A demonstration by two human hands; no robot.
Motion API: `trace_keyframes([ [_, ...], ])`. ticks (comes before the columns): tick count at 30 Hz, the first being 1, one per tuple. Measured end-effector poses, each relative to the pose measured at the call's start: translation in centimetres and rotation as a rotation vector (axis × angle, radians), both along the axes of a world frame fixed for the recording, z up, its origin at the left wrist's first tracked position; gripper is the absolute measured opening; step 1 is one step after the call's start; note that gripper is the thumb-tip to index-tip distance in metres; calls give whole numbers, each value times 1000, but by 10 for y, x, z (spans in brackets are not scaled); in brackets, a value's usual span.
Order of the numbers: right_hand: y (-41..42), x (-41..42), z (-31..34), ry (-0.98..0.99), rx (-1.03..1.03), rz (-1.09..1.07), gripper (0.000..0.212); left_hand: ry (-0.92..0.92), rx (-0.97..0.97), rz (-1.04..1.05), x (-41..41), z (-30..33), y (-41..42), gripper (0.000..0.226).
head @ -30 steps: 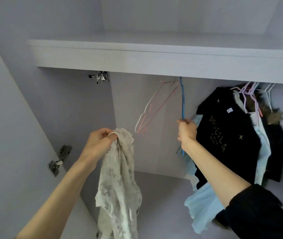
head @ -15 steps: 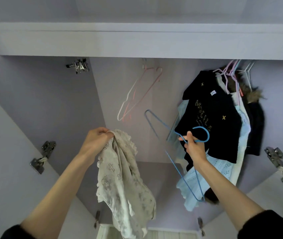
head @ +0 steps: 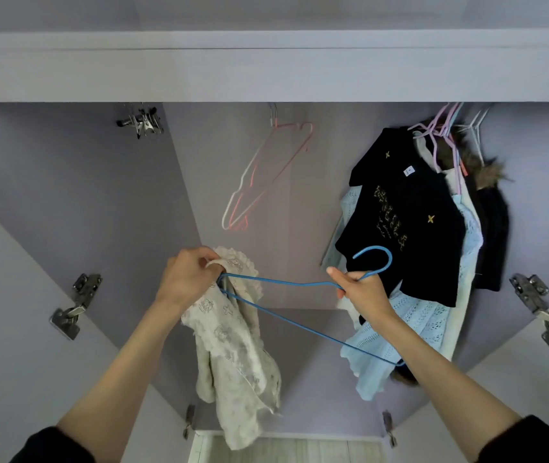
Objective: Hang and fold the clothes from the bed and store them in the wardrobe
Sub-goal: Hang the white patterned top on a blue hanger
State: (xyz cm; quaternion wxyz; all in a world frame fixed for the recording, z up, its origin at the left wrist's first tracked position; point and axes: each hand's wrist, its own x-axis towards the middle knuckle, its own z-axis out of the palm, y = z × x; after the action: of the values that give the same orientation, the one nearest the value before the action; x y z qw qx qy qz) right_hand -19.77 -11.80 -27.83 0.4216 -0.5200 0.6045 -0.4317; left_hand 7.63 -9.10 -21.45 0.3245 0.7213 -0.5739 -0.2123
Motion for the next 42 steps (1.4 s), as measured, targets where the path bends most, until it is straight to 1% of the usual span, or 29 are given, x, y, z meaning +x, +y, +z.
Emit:
trace_keyframes([
  [2,2,8,3,31,-31,16,52,10,-12,25,-1,-1,-2,17],
  [3,4,11,5,57,-41,33,51,68,-15,62,1,-2,-3,18],
  [6,10,12,8,144,-8,157,45,446,20,181,7,-1,-7,22],
  [7,12,10,10,165,10,194,43,507,32,192,10,0,-8,23],
  [8,13,8,11,177,23,220,41,507,41,184,13,0,-10,23],
  [11,16,6,14,154,46,248,36,417,42,87,15,2,-13,22],
  [14,19,9,20,113,38,278,37,197,51,-55,14,4,-12,26],
  [16,21,16,23,165,19,319,35,65,48,-123,10,5,-12,25],
  [18,24,30,24,271,-4,363,32,-33,27,-178,0,6,-11,18],
  [20,27,47,25,326,-7,365,33,-69,-17,-234,-13,8,-8,13],
  [21,29,56,25,322,-11,344,37,-73,-48,-266,-20,10,-6,13],
  [23,32,70,27,278,-51,237,49,-98,-108,-328,-31,12,-1,12],
  [24,33,74,29,255,-84,167,51,-131,-139,-352,-35,12,1,11],
  [25,34,77,32,216,-114,111,51,-171,-172,-372,-37,12,2,10],
  [27,35,79,40,80,-142,53,50,-229,-235,-408,-37,10,5,11],
  [29,34,78,47,-33,-142,37,48,-282,-281,-433,-35,11,9,15],
  [32,35,78,54,-133,-139,43,49,-505,-416,-448,-36,18,12,12],
  [34,38,75,56,-229,-97,111,41,-591,-474,-464,-34,23,12,7],
  [36,39,67,59,-346,-39,291,24,-566,-434,-479,-30,27,12,10],
  [37,40,60,61,-398,-9,385,20,-534,-408,-476,-28,27,13,13],
  [39,38,45,64,-454,85,484,26,-472,-373,-464,-24,26,15,15],
  [40,35,40,65,-389,115,488,27,-442,-373,-471,-22,27,17,14],
  [42,30,34,65,-94,106,493,22,-398,-400,-506,-22,30,21,11],
])
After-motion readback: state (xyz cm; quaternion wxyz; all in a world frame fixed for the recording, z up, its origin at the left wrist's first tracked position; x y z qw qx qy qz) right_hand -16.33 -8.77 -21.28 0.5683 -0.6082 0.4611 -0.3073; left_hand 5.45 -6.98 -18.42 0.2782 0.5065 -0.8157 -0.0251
